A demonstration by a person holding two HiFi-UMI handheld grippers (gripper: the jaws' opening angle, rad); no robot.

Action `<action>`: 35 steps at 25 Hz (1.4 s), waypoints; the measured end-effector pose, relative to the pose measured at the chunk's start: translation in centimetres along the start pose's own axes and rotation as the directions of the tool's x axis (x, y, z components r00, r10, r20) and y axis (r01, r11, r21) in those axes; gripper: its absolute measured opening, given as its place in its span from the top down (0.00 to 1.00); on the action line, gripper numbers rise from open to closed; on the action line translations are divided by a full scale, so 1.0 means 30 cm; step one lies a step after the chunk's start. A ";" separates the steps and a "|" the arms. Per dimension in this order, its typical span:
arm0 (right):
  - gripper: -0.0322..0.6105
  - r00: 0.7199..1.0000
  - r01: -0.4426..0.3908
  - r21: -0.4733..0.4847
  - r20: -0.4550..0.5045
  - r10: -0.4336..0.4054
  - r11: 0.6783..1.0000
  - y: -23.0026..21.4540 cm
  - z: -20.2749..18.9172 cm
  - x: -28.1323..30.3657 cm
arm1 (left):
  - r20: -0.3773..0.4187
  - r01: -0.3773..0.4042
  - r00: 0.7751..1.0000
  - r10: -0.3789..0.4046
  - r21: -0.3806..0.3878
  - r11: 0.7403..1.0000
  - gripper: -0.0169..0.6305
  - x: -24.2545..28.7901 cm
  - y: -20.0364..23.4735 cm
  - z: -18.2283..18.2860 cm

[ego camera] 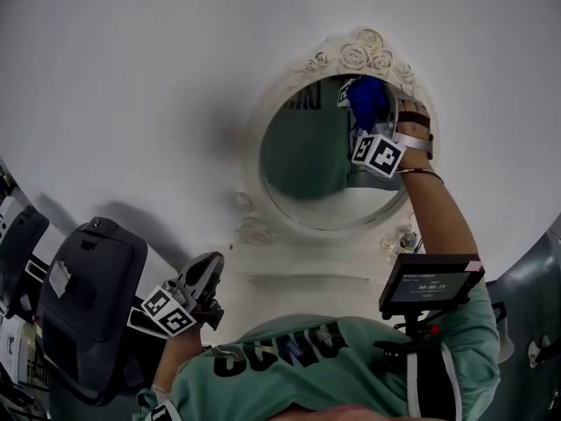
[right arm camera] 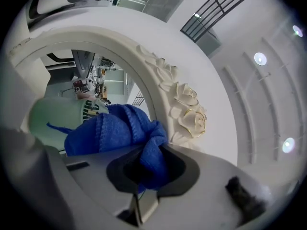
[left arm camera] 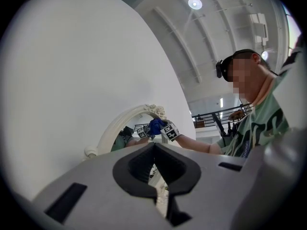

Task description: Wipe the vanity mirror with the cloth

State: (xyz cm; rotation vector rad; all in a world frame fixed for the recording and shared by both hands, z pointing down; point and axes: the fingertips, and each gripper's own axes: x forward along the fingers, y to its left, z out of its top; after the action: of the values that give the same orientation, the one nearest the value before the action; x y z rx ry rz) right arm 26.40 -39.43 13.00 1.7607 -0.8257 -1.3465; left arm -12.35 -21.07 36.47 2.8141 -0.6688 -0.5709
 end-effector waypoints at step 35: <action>0.88 0.672 -0.740 -0.027 -0.049 0.739 0.672 1.486 -0.255 -0.846 | -0.303 -0.140 0.951 0.068 -0.220 0.965 0.96 -0.048 0.027 -0.378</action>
State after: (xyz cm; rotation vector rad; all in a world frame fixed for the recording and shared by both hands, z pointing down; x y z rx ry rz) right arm 25.78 -39.10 64.86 1.1681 -1.2994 -0.7571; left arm -9.20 -20.01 47.45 2.5452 -0.6369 -0.1914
